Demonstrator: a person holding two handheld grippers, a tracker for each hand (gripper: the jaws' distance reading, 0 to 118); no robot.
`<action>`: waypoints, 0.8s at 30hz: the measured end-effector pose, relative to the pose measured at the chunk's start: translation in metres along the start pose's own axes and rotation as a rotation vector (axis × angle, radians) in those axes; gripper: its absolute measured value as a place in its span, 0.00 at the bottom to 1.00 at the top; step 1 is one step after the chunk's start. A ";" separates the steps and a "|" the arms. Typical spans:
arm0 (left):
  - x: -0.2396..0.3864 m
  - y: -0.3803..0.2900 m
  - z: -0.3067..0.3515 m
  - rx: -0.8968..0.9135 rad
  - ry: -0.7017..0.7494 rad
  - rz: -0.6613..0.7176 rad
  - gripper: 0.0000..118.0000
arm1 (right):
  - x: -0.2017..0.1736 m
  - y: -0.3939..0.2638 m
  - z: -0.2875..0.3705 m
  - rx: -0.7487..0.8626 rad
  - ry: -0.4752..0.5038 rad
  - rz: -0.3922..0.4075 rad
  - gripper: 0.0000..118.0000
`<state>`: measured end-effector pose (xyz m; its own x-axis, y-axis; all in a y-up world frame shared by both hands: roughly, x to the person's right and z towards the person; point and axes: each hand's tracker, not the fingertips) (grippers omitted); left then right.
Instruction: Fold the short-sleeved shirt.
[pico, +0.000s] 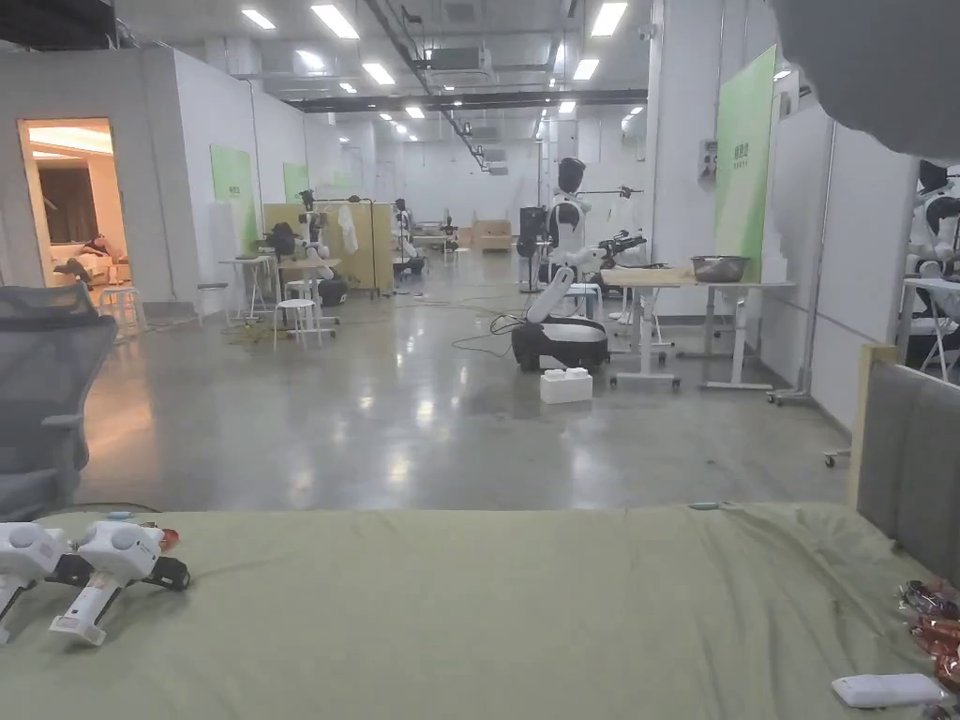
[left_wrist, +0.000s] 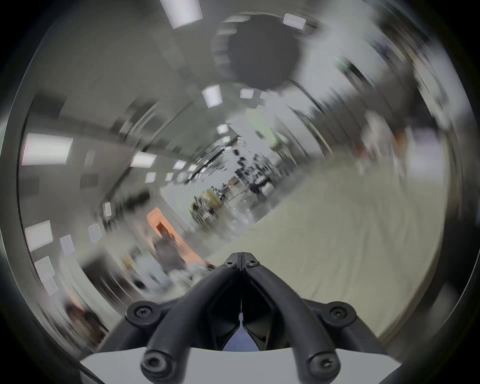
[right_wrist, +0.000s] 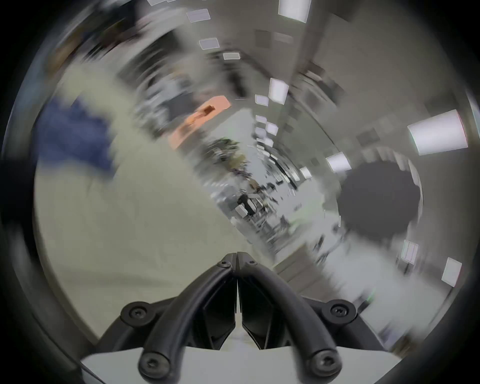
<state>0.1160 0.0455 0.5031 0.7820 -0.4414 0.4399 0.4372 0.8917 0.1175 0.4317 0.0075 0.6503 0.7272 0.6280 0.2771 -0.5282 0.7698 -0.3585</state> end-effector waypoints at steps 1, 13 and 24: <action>-0.014 -0.001 0.002 0.015 -0.003 0.171 0.00 | 0.013 0.001 0.002 0.007 -0.010 -0.179 0.00; -0.025 -0.029 0.022 0.064 -0.002 0.496 0.00 | 0.028 -0.021 0.020 0.024 -0.024 -0.715 0.00; -0.018 -0.020 0.020 0.077 -0.017 0.446 0.00 | 0.027 -0.021 0.019 0.027 -0.009 -0.703 0.00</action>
<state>0.0839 0.0380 0.5108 0.8789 -0.0109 0.4768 0.0241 0.9995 -0.0215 0.4541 0.0101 0.6820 0.8968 -0.0188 0.4421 0.0550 0.9961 -0.0690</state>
